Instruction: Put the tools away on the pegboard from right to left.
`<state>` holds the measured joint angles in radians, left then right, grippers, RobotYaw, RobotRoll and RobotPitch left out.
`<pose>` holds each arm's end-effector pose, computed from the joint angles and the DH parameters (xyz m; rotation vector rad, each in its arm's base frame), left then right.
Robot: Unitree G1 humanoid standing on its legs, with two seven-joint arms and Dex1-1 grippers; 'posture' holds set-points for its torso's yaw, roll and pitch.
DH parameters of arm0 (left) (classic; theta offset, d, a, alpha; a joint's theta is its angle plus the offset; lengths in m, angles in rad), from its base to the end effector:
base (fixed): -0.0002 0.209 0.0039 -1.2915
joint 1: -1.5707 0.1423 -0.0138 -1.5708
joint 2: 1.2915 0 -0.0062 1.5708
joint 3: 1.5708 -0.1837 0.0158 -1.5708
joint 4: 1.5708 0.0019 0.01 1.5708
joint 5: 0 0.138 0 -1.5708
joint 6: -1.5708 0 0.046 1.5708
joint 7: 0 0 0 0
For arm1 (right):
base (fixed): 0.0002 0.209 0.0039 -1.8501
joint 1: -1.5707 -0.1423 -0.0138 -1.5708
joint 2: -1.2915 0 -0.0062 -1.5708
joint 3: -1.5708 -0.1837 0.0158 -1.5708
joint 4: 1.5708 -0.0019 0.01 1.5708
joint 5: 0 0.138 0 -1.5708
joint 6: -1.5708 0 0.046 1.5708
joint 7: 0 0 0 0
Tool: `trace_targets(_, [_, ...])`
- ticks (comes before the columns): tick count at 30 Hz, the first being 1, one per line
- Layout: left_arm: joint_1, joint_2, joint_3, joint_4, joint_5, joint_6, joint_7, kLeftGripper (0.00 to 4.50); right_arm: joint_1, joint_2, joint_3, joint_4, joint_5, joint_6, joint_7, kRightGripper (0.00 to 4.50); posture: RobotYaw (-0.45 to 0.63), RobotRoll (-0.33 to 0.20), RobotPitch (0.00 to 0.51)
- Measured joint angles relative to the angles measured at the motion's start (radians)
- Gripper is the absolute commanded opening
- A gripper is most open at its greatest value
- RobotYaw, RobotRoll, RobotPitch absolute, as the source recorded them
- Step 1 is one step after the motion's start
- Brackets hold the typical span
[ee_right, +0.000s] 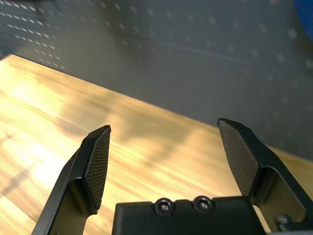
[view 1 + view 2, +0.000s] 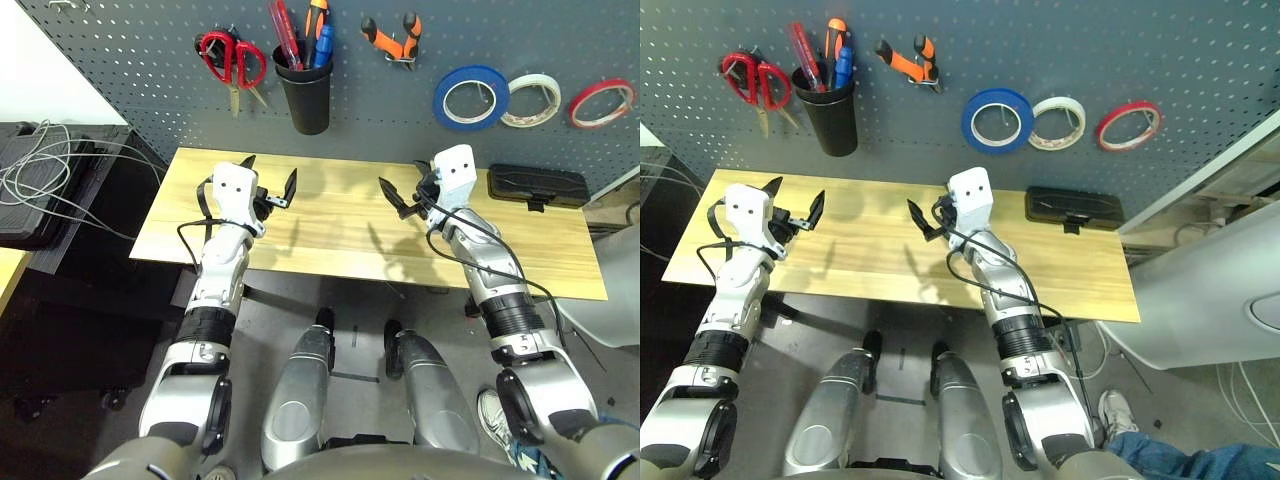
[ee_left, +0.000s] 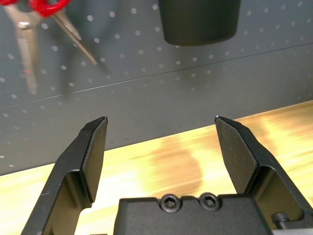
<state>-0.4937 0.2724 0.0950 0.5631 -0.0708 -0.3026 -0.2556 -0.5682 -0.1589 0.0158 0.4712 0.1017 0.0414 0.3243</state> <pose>0.2923 0.2078 0.0855 0.1969 -0.2238 -0.1884 0.3070 -0.1512 0.0954 -0.0886 -0.0270 0.4132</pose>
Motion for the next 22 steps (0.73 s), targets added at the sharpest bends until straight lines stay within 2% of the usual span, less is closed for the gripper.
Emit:
trace_targets(12, [-0.032,0.005,-0.002,0.083,-0.002,0.019,-0.025,4.48,-0.054,-0.018,-0.127,0.133,0.010,-0.003,-0.138,4.50,-0.02,0.000,0.308])
trace_targets(16, [-0.032,-0.025,-0.021,0.090,-0.001,0.030,-0.041,4.48,-0.054,-0.054,-0.157,0.177,0.012,-0.006,-0.153,4.50,-0.04,0.000,0.320])
trace_targets(22, [-0.034,-0.061,-0.045,0.090,0.000,0.053,-0.055,4.48,-0.055,-0.087,-0.191,0.201,0.013,-0.026,-0.162,4.50,-0.06,0.000,0.309])
